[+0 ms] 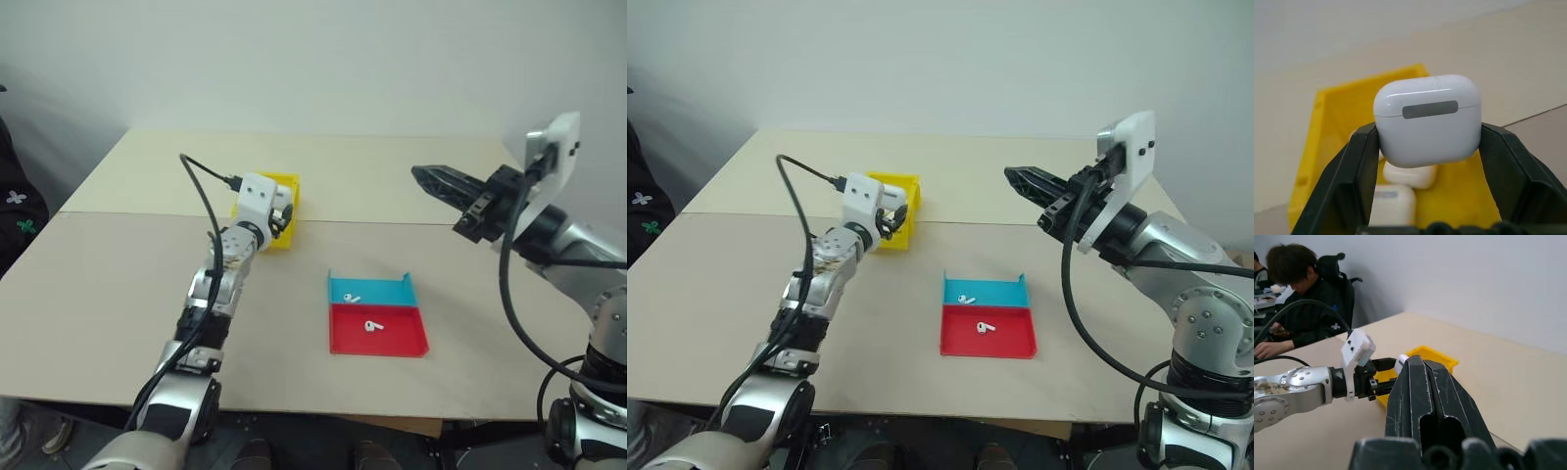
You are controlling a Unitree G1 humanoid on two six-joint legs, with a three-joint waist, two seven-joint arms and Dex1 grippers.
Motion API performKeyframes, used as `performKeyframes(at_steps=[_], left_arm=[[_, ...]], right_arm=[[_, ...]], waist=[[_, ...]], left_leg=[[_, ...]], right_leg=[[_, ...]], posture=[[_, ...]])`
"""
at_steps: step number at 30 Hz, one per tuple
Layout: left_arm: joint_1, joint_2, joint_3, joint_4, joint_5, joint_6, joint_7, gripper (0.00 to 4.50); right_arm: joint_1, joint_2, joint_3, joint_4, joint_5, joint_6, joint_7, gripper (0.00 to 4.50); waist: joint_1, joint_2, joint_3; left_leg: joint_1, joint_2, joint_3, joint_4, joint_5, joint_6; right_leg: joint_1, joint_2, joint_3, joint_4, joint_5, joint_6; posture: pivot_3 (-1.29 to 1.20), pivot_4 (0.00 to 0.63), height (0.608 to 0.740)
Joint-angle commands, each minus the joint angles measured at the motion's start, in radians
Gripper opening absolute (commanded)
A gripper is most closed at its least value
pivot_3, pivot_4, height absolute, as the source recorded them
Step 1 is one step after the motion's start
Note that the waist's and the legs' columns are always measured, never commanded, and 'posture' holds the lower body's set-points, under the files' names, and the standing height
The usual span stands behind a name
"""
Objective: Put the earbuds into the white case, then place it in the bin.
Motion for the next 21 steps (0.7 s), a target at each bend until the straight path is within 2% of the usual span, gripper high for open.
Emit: performKeyframes(at_steps=[1,4,6,7,9,15,18,21], left_arm=[[-0.091,0.010,-0.003,0.086,0.036,-0.085,0.007,2.82],[-0.139,0.012,0.013,0.194,0.046,-0.099,0.038,2.82],[-0.151,0.022,0.005,0.226,0.053,-0.116,0.016,3.53],[-0.152,0.020,0.007,0.227,0.050,-0.119,0.012,3.71],[-0.153,0.016,0.013,0.222,0.043,-0.124,0.008,4.37],[-0.103,0.012,0.021,0.127,0.026,-0.194,-0.036,4.44],[-0.038,0.009,0.096,-0.037,-0.128,-0.139,-0.162,4.44],[0.092,0.068,0.122,-0.286,-0.291,-0.056,-0.366,4.44]], right_arm=[[-0.007,-0.034,-0.009,-0.017,0.009,0.004,-0.012,0.03],[-0.002,-0.036,-0.011,-0.018,0.020,0.000,-0.028,0.03],[0.007,-0.038,-0.010,-0.028,0.023,0.002,-0.038,0.00],[0.013,-0.038,-0.009,-0.033,0.024,0.001,-0.041,0.00],[0.020,-0.039,-0.006,-0.039,0.025,0.001,-0.045,0.00],[0.024,-0.048,0.024,-0.036,0.010,-0.006,-0.036,0.00],[0.031,-0.065,0.038,-0.046,0.000,-0.016,-0.007,0.00],[0.084,-0.148,0.043,-0.080,-0.038,-0.045,0.101,0.00]], waist=[[0.002,0.000,0.000],[0.002,0.000,0.000],[0.000,0.000,0.000],[-0.001,0.000,0.000],[-0.001,0.000,0.000],[0.000,0.000,0.000],[-0.003,0.000,0.000],[-0.004,0.000,0.000]], left_leg=[[-0.001,0.000,0.000,0.000,0.000,0.000],[-0.002,0.000,0.000,0.000,0.000,0.000],[-0.001,0.000,0.000,0.000,0.000,0.000],[-0.001,0.000,0.000,0.000,0.000,0.000],[-0.001,0.000,0.000,0.000,0.000,0.000],[-0.001,0.000,0.000,0.000,0.000,0.000],[-0.001,0.000,0.000,0.000,0.000,0.000],[-0.001,0.000,0.000,0.000,0.000,-0.001]], right_leg=[[0.000,0.000,-0.001,-0.001,0.000,0.000],[0.000,0.000,-0.001,-0.002,0.000,0.000],[0.000,0.000,-0.001,-0.002,0.000,0.000],[0.000,0.000,-0.001,-0.001,0.000,0.000],[0.000,0.000,-0.001,-0.001,0.000,0.000],[0.000,0.000,-0.001,0.000,0.000,0.000],[0.000,0.000,-0.001,0.000,0.000,0.000],[0.000,0.000,-0.001,0.000,0.000,0.000]], posture=[[0.00,0.150,0.740],[0.00,0.150,0.740],[0.00,0.150,0.740],[0.00,0.150,0.740],[0.00,0.150,0.740],[0.00,0.150,0.740],[0.00,0.150,0.740],[0.00,0.150,0.740]])
